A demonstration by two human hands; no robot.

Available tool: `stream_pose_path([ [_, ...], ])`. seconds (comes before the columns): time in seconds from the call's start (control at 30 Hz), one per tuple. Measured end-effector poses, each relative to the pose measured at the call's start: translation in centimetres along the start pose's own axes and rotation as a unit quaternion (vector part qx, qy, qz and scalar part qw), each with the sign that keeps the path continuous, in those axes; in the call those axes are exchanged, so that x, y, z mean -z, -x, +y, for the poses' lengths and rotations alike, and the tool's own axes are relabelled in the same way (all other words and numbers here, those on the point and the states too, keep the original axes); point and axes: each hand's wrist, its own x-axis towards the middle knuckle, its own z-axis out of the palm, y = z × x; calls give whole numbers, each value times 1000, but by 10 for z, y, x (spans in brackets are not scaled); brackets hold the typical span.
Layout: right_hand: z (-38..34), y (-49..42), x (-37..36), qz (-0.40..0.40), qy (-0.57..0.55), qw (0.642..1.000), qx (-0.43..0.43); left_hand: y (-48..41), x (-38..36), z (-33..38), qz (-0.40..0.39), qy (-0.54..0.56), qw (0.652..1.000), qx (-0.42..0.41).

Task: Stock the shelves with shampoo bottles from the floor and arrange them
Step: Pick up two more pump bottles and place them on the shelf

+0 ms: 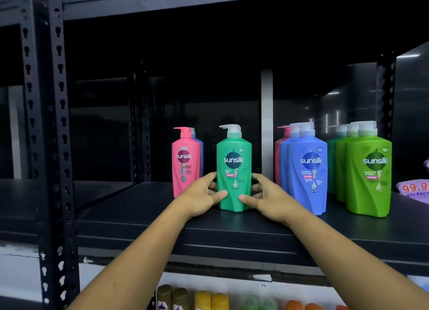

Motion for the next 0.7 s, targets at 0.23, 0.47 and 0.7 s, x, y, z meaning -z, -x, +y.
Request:
stream_pose_path([
  [0.23, 1, -2, -1, 24, 7, 999, -22, 4, 1, 6, -7, -23, 1000, 5],
  [0.47, -11, 6, 1, 115, 89, 989, -32, 2, -1, 9, 2, -131, 991, 6],
  [0.7, -29, 32, 7, 105, 230, 967, 19, 35, 4, 20, 3, -310, 950, 27],
])
